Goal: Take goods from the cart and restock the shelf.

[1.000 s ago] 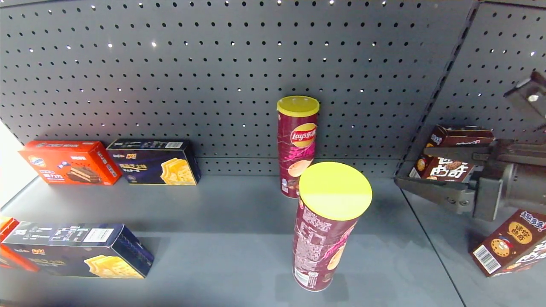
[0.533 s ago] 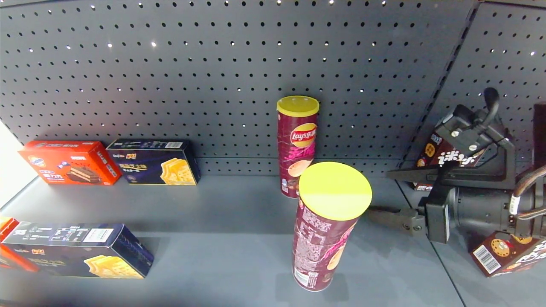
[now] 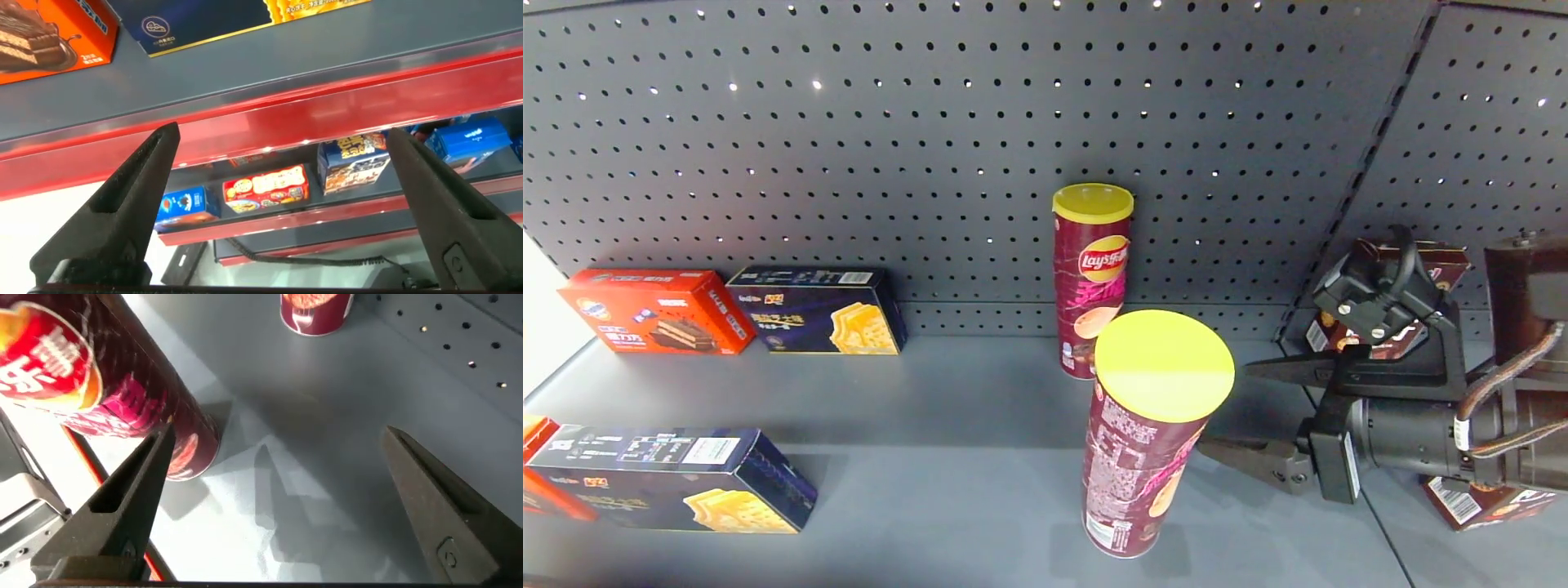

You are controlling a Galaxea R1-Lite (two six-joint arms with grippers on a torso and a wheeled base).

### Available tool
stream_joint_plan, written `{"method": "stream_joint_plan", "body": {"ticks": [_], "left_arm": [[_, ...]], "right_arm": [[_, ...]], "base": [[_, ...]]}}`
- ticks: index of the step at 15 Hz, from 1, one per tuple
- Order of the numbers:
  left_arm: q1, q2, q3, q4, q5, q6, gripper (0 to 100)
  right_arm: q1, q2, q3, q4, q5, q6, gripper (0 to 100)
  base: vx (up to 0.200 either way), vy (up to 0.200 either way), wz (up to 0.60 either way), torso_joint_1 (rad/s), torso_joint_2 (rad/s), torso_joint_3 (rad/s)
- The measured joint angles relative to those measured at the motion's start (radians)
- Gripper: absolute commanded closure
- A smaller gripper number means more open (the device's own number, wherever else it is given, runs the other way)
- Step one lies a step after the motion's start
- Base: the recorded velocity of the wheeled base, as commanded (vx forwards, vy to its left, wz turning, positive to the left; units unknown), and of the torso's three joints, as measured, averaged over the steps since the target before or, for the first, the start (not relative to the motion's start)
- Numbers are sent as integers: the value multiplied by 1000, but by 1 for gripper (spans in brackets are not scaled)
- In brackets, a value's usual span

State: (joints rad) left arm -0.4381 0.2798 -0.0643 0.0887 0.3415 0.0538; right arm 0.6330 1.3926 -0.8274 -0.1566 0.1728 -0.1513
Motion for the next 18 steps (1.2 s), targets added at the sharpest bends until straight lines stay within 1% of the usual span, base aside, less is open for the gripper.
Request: {"method": "stream_joint_plan", "body": {"ticks": [5, 8, 10, 14, 18], "left_arm": [[-1, 6, 0, 0, 0, -1, 0], [0, 6, 0, 0, 0, -14, 0], [1, 7, 0, 1, 0, -15, 0], [1, 7, 0, 0, 0, -17, 0], [4, 7, 0, 0, 0, -17, 0]], "right_arm": [[0, 37, -1, -32, 0, 0, 0], [1, 46, 0, -33, 0, 0, 0], [2, 48, 2, -33, 0, -8, 0], [30, 49, 7, -34, 1, -12, 0], [51, 40, 48, -43, 2, -12, 0]], "base": [[0, 0, 0, 0, 0, 0], [0, 0, 0, 0, 0, 0], [0, 0, 0, 0, 0, 0], [0, 0, 0, 0, 0, 0], [0, 0, 0, 0, 0, 0]]}}
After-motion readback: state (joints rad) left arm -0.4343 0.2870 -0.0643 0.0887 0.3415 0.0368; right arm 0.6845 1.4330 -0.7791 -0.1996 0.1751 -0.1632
